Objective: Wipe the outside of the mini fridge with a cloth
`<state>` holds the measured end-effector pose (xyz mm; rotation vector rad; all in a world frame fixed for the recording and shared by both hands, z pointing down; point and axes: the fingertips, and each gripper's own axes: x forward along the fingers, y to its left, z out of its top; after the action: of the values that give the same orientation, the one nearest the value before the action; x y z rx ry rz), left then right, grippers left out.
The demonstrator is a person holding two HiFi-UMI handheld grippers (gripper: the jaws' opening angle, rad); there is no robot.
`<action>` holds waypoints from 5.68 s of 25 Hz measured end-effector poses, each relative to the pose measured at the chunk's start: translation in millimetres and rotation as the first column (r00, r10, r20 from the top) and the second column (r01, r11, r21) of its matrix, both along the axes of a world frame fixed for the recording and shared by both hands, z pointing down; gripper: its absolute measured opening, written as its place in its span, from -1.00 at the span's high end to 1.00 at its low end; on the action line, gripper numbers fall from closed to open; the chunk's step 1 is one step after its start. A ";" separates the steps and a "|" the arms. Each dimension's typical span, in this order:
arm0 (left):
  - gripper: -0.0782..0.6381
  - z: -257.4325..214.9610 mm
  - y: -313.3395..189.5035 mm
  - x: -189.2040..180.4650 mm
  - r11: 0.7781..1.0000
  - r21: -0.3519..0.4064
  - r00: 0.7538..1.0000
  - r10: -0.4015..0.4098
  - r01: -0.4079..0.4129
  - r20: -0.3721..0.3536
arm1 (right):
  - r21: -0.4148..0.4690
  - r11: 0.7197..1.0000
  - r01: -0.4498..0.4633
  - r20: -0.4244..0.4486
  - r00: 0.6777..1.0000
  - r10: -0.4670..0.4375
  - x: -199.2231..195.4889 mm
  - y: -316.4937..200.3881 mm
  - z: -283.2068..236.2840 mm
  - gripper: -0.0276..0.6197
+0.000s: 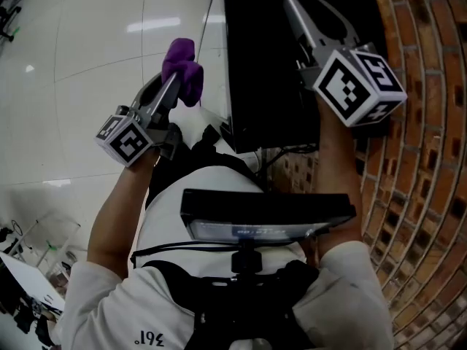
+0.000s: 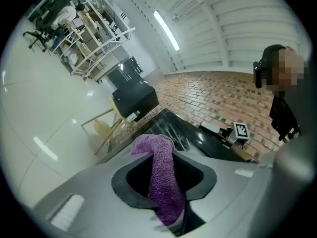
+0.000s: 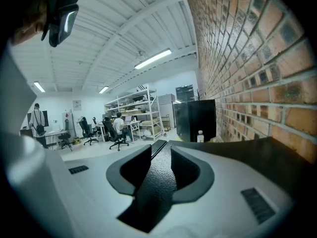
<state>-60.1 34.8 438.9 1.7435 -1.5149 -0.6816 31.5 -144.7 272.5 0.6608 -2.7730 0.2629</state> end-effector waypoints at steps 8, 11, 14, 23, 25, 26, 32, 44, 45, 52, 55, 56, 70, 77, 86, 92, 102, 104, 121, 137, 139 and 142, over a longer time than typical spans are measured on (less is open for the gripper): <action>0.49 -63.1 23.0 19.7 0.979 0.138 0.982 0.162 -0.149 -0.094 | 0.015 1.000 -0.021 -0.007 1.000 0.021 2.9 -2.1 -2.9 0.56; 0.49 -74.5 27.9 29.9 0.962 0.171 0.966 0.233 -0.212 -0.115 | 0.008 1.000 -0.020 -0.002 1.000 0.020 1.6 -2.9 -1.3 0.56; 0.49 -80.7 27.9 38.4 0.949 0.194 0.951 0.279 -0.250 -0.136 | 0.007 1.000 -0.020 0.001 1.000 0.020 1.9 -4.6 -1.8 0.56; 0.49 -119.0 34.2 52.0 0.939 0.256 0.937 0.286 -0.231 -0.203 | 0.009 0.998 -0.063 0.000 0.998 0.063 9.4 -6.6 -2.6 0.67; 0.49 -125.2 36.2 53.4 0.945 0.261 0.943 0.256 -0.198 -0.211 | 0.011 0.998 -0.060 0.005 0.998 0.060 7.7 -7.0 -3.4 0.67; 0.49 -127.1 37.7 55.2 0.949 0.260 0.946 0.240 -0.181 -0.217 | 0.010 0.998 -0.059 0.005 0.998 0.059 6.7 -6.7 -2.8 0.67; 0.49 -119.9 40.2 80.4 0.961 0.223 0.951 0.212 -0.161 -0.224 | 0.014 0.998 -0.054 0.011 0.998 0.054 3.8 -7.2 -5.7 0.67; 0.48 -85.5 40.5 95.1 0.987 0.138 0.953 0.113 -0.076 -0.281 | 0.008 1.000 -0.029 -0.001 1.000 0.029 2.2 -4.0 -2.6 0.67; 0.48 -81.1 41.0 94.8 0.989 0.127 0.950 0.104 -0.069 -0.293 | 0.008 1.000 -0.030 -0.001 1.000 0.030 2.3 -4.0 -2.9 0.67; 0.48 -64.9 45.1 97.6 0.994 0.098 0.941 0.083 -0.054 -0.327 | 0.011 1.000 -0.028 0.001 1.000 0.028 0.5 -2.7 -4.8 0.67; 0.48 -59.8 45.0 98.9 0.993 0.096 0.944 0.092 -0.064 -0.317 | 0.011 1.000 -0.027 0.001 1.000 0.027 0.6 -2.3 -5.5 0.67; 0.48 -57.3 44.6 99.0 0.993 0.094 0.946 0.095 -0.069 -0.311 | 0.012 1.000 -0.027 0.001 1.000 0.027 0.6 -2.5 -5.7 0.67; 0.48 -28.8 37.6 98.6 0.993 0.080 0.957 0.103 -0.084 -0.270 | 0.011 1.000 -0.028 -0.003 1.000 0.028 1.3 -3.6 -4.1 0.67; 0.48 -7.4 36.0 96.4 0.997 0.042 0.966 0.080 -0.072 -0.245 | 0.010 1.000 -0.029 -0.003 1.000 0.029 1.2 -3.4 -4.4 0.67; 0.48 22.7 33.2 94.0 0.999 -0.009 0.973 0.047 -0.050 -0.227 | 0.011 1.000 -0.029 -0.004 1.000 0.029 0.7 -3.2 -5.0 0.67; 0.48 45.6 32.3 94.2 0.998 -0.049 0.977 0.036 -0.048 -0.211 | 0.012 0.999 -0.029 -0.006 1.000 0.029 1.3 -3.3 -4.7 0.67; 0.48 88.6 31.5 94.0 0.990 -0.128 0.983 0.033 -0.057 -0.180 | 0.005 0.999 -0.034 -0.005 0.999 0.034 2.5 -4.1 -3.3 0.67; 0.48 97.4 31.5 94.3 0.988 -0.141 0.984 0.032 -0.058 -0.176 | 0.005 0.999 -0.040 -0.004 0.999 0.040 4.0 -5.1 -3.0 0.67; 0.48 163.9 30.2 91.9 0.960 -0.271 0.993 0.036 -0.064 -0.108 | 0.012 0.999 -0.033 -0.003 0.999 0.033 1.7 -4.4 -4.0 0.67; 0.48 219.6 33.2 96.5 0.917 -0.390 0.995 0.059 -0.086 -0.082 | 0.008 0.999 -0.038 -0.001 0.999 0.038 3.1 -4.2 -4.9 0.67; 0.48 225.8 34.7 96.8 0.911 -0.404 0.995 0.060 -0.086 -0.078 | 0.007 0.999 -0.037 -0.001 0.999 0.037 2.5 -4.0 -4.6 0.67; 0.48 231.6 35.0 97.6 0.906 -0.414 0.995 0.059 -0.086 -0.078 | 0.008 0.999 -0.036 -0.002 0.999 0.036 2.6 -4.1 -4.3 0.67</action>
<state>37.5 69.8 670.5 1.4283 -1.4194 -0.3370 34.1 -148.8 268.1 0.7132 -2.7632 0.2587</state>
